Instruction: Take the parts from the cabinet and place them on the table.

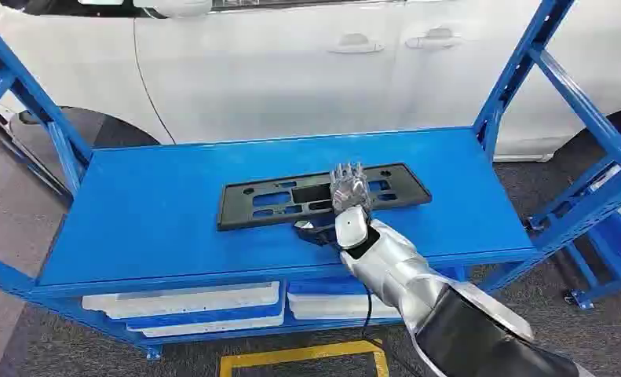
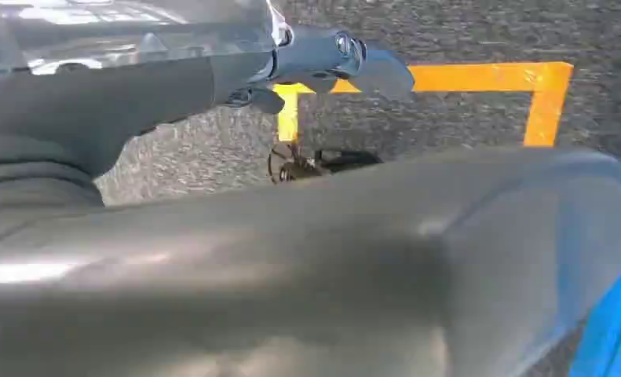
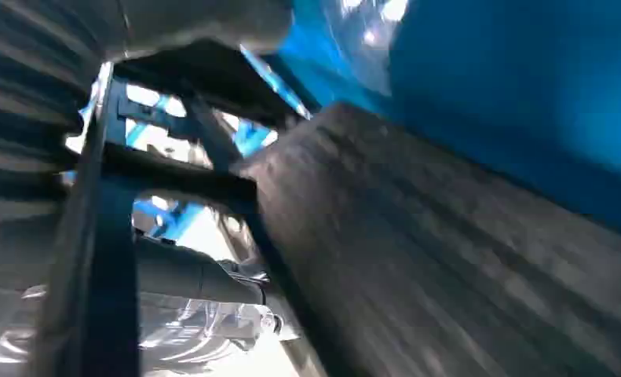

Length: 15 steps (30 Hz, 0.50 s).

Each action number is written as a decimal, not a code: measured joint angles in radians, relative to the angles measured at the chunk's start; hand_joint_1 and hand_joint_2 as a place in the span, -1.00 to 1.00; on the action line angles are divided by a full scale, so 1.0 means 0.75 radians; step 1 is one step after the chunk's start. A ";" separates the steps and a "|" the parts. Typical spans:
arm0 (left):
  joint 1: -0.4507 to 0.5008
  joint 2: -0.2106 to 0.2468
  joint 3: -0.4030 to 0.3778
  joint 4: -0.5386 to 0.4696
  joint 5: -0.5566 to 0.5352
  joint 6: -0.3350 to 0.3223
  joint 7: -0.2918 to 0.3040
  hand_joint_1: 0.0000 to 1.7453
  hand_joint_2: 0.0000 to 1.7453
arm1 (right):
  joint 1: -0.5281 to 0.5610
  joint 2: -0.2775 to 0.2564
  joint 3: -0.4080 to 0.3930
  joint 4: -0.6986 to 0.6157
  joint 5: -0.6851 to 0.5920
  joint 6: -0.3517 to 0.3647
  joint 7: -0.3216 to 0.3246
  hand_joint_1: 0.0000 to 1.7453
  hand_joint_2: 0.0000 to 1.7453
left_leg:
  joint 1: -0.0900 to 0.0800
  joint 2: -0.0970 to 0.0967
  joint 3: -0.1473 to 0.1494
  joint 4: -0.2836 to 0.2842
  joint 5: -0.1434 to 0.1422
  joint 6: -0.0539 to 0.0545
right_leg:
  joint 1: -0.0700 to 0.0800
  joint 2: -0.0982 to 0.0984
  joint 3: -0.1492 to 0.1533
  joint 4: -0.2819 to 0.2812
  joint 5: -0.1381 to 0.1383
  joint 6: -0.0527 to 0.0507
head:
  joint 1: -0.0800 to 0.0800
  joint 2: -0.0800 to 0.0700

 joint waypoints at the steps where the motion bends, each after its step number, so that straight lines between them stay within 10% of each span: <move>1: 0.002 0.001 0.000 0.000 0.000 0.003 -0.001 -1.00 -1.00 | -0.002 0.000 -0.013 0.001 -0.004 0.015 0.007 0.94 1.00 | 0.000 0.000 0.008 -0.026 0.033 -0.001 | 0.000 0.002 0.001 0.002 -0.002 0.001 | 0.000 0.000; 4: 0.000 0.007 0.000 0.000 0.000 0.003 -0.008 -1.00 -1.00 | -0.010 -0.001 -0.042 0.002 -0.010 0.040 0.009 1.00 1.00 | 0.002 0.004 0.163 -0.362 0.205 0.002 | -0.004 0.002 -0.003 0.028 -0.016 0.016 | 0.000 0.000; 10: -0.001 0.006 0.001 0.000 0.000 0.003 -0.024 -1.00 -1.00 | -0.027 -0.005 -0.076 0.003 -0.004 0.052 0.009 1.00 1.00 | -0.003 0.003 0.175 -0.402 0.205 0.063 | -0.001 0.003 -0.013 0.049 -0.028 0.057 | 0.001 0.000; 15: -0.004 0.007 0.001 0.000 0.002 0.003 -0.028 -1.00 -1.00 | -0.025 -0.005 -0.080 0.004 0.000 0.057 0.006 1.00 1.00 | -0.003 0.008 0.166 -0.402 0.206 0.070 | -0.013 0.000 -0.213 0.465 -0.219 0.084 | 0.001 0.000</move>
